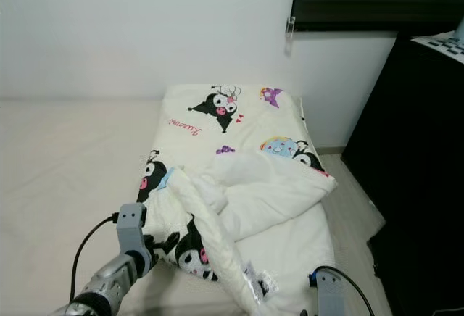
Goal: Clean up the room
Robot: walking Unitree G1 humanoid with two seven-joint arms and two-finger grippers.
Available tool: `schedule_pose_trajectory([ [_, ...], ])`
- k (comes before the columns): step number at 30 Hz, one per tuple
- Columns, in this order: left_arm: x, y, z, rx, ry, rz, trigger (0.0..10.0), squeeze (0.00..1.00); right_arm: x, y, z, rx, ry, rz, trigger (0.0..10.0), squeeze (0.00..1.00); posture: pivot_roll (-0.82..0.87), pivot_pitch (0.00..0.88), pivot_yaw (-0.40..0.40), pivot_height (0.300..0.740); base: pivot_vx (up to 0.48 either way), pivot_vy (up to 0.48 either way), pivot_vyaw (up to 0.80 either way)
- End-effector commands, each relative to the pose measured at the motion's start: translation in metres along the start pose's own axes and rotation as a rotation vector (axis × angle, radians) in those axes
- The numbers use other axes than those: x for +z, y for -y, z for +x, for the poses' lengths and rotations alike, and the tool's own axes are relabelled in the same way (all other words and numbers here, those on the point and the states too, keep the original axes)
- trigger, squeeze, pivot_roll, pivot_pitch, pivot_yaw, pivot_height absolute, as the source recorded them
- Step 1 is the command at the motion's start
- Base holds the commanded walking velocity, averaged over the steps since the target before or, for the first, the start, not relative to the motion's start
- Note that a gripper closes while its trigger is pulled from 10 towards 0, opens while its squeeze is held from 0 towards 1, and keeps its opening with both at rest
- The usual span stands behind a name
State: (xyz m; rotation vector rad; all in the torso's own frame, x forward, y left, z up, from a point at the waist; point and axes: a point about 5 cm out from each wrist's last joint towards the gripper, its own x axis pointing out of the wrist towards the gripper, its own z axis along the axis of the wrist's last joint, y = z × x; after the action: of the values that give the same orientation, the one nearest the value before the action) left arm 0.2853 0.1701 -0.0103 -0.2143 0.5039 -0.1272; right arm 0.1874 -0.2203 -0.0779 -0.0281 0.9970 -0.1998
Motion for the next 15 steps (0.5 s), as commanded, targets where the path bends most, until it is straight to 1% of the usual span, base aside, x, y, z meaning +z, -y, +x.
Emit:
schedule_pose_trajectory([
  [1,-0.0126,-0.0005,-0.0037,0.004,-0.046,0.003,10.0,0.0,-0.0072,0.0015,-0.0007,-0.003,-0.025,0.017,10.0,0.0,-0.12,0.073,-0.018,0.74,-0.262,0.0,0.0],
  [9,-0.0153,0.0001,-0.0044,0.002,-0.054,0.003,10.0,0.0,-0.0074,0.0016,-0.0007,-0.002,-0.025,0.018,10.0,0.0,-0.12,0.075,-0.018,0.74,-0.244,0.0,0.0],
  [14,-0.0176,0.0045,-0.0046,-0.029,-0.061,0.063,10.0,0.0,-0.0074,0.0014,-0.0007,-0.001,-0.026,0.02,10.0,0.0,-0.12,0.072,-0.017,0.74,0.0,0.0,0.0],
  [15,-0.0203,0.0059,-0.0048,-0.036,-0.081,0.089,10.0,0.0,-0.0075,0.0014,-0.0007,0.0,-0.026,0.02,10.0,0.0,-0.12,0.072,-0.017,0.74,0.0,0.0,0.0],
])
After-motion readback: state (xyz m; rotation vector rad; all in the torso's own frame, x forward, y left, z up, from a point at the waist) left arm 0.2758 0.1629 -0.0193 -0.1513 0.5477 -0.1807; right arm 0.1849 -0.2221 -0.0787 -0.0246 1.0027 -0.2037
